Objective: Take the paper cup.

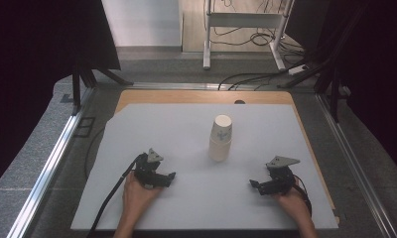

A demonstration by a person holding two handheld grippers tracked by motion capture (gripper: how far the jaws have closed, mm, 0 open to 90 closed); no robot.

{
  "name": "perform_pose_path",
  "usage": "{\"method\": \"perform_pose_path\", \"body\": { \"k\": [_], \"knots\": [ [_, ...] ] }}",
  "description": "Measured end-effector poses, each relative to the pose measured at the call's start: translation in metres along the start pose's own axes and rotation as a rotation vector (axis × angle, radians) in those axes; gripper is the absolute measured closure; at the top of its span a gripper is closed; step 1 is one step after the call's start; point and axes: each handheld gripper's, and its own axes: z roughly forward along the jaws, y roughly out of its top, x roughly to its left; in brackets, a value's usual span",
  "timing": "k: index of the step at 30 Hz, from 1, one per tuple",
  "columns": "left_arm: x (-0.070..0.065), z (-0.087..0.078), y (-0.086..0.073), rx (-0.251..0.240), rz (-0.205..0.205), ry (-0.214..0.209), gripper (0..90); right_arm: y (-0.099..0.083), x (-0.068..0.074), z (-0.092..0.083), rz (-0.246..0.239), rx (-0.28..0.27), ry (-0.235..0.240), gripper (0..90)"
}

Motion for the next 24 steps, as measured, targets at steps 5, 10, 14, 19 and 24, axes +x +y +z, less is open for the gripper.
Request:
{"method": "perform_pose_path", "body": {
  "k": [5, 10, 14, 19, 24],
  "knots": [
    [0.0001, 0.0000, -0.0001, -0.001, 0.001, 0.000, 5.8, 0.0000, 0.0000, 0.0000, -0.001, 0.000, 0.000, 6.1],
    [0.0002, -0.0001, -0.0002, -0.002, 0.001, -0.001, 5.8, 0.0001, -0.0001, -0.0001, 0.000, 0.000, 0.001, 6.1],
    [0.0003, -0.0003, -0.0001, -0.001, 0.000, -0.002, 5.8, 0.0003, -0.0001, -0.0002, 0.001, 0.002, 0.002, 6.2],
    [0.0009, -0.0008, 0.0002, 0.000, 0.012, -0.011, 5.9, 0.0006, -0.0001, -0.0004, 0.003, 0.004, 0.002, 6.4],
    [-0.0010, -0.0054, 0.0089, -0.018, 0.065, -0.049, 6.4, 0.0024, -0.0007, -0.0003, -0.005, 0.005, 0.005, 7.3]
  ]
}}
